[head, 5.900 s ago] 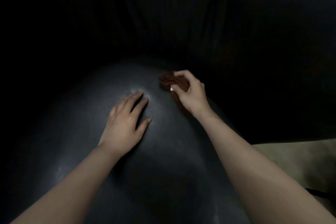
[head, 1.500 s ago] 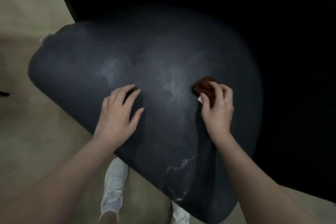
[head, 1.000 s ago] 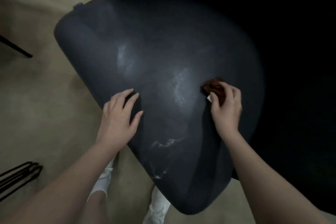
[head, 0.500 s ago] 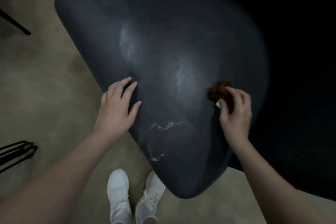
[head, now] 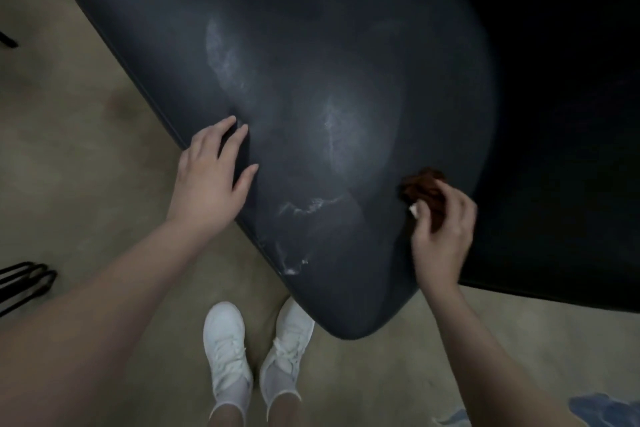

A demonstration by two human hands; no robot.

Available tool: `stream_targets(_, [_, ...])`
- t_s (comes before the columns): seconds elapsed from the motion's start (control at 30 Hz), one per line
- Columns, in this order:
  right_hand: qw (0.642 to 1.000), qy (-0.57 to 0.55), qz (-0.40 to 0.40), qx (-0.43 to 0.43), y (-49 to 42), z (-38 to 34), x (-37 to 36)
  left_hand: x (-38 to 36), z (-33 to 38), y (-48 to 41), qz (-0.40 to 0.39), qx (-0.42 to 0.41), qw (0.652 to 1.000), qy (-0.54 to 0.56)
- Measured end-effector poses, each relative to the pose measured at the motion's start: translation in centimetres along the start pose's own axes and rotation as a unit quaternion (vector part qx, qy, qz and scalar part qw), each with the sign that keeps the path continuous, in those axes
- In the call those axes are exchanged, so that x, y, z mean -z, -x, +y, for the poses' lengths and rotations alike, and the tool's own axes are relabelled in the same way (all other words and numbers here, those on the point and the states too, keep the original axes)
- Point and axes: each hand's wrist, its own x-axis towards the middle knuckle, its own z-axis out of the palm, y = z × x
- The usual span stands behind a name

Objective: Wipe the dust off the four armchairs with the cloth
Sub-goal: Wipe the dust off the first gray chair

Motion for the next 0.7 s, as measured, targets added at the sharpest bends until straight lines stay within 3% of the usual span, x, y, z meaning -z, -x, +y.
stream_targets(0.07, [0.998, 0.004, 0.034, -0.062, 1.3, 0.4, -0.2, 0.0, 0.0, 0.0, 0.000, 0.001, 1.000, 0.003])
stream_targets(0.13, [0.996, 0.002, 0.055, -0.070, 3.4, -1.1, -1.2, -0.1, 0.0, 0.0, 0.000, -0.001, 1.000, 0.004])
stream_targets(0.33, [0.996, -0.069, -0.041, 0.032, 6.0, -6.7, -3.2, 0.1, 0.1, 0.1, -0.006, 0.000, 1.000, 0.008])
stream_targets(0.53, [1.000, -0.014, -0.022, 0.012, -1.3, -4.4, -2.4, 0.5, 0.2, 0.5, -0.022, -0.002, 1.000, 0.015])
stream_targets(0.7, [0.988, -0.008, -0.105, 0.117, 4.1, -5.7, -2.9, 0.8, 0.2, 1.5, -0.009, 0.030, 0.999, 0.010])
